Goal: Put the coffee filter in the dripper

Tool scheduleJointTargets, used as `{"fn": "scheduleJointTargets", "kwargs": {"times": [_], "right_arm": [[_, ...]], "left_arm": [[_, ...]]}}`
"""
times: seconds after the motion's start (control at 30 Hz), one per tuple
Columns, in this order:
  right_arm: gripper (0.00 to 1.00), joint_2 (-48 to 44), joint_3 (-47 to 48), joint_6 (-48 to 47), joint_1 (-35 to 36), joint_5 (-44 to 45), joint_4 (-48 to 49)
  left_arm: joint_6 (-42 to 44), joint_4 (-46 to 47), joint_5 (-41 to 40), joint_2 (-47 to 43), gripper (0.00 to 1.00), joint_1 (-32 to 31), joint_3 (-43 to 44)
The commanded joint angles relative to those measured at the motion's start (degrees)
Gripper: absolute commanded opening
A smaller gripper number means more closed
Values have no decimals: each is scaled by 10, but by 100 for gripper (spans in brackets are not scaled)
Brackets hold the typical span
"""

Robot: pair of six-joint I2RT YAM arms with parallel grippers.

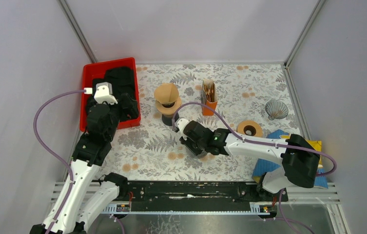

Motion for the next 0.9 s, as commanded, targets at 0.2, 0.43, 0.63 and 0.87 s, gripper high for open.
{"fn": "scheduleJointTargets", "kwargs": {"times": [0.2, 0.43, 0.63, 0.87], "right_arm": [[47, -45, 37, 10, 6, 28, 4], [65, -84, 65, 13, 6, 89, -29], [82, -126, 60, 16, -1, 167, -54], [91, -160, 48, 59, -67, 169, -91]], "left_arm": [[-4, 35, 12, 2, 100, 6, -8], [-4, 35, 13, 1, 100, 6, -8], [-4, 35, 16, 2, 100, 6, -7], [-3, 35, 18, 1, 100, 6, -7]]}}
